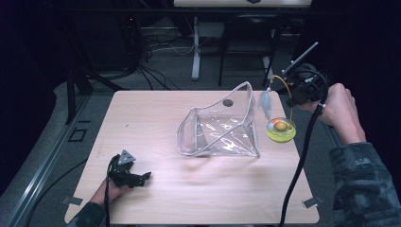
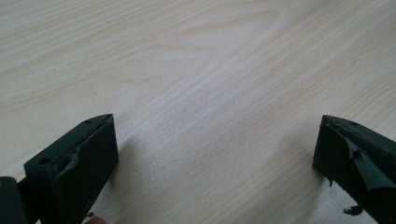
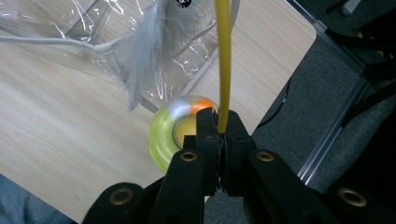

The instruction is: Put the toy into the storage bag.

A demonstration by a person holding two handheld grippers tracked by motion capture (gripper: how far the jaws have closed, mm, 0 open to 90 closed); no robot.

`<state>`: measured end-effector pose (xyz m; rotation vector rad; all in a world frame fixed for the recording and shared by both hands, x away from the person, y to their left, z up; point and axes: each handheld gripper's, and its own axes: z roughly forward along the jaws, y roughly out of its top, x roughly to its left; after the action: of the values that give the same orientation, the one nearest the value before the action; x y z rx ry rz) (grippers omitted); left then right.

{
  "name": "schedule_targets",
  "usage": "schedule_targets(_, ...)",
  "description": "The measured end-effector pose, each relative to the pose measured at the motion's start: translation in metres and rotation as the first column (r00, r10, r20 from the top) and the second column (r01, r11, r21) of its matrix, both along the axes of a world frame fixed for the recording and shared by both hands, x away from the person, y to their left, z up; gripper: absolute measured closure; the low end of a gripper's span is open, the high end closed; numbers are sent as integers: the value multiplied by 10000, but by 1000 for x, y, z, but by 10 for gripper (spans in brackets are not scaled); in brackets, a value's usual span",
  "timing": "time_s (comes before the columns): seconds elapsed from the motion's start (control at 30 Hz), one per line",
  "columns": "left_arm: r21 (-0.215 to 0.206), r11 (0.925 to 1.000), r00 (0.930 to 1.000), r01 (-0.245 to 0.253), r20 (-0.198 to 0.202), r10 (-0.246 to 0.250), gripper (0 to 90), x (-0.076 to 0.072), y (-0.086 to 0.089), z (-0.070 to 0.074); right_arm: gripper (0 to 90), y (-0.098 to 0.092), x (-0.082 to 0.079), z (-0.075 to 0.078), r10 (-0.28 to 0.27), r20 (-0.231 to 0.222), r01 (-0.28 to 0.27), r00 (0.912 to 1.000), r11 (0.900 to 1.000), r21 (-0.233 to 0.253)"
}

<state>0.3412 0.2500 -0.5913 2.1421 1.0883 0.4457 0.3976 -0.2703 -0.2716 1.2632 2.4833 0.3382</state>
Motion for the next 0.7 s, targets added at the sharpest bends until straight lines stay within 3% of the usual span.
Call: schedule_targets(0.7,0,10000,10000,-1,-4,1,0,0,0,0,877,19,4,37,183,515,-168,9985,9994,-291)
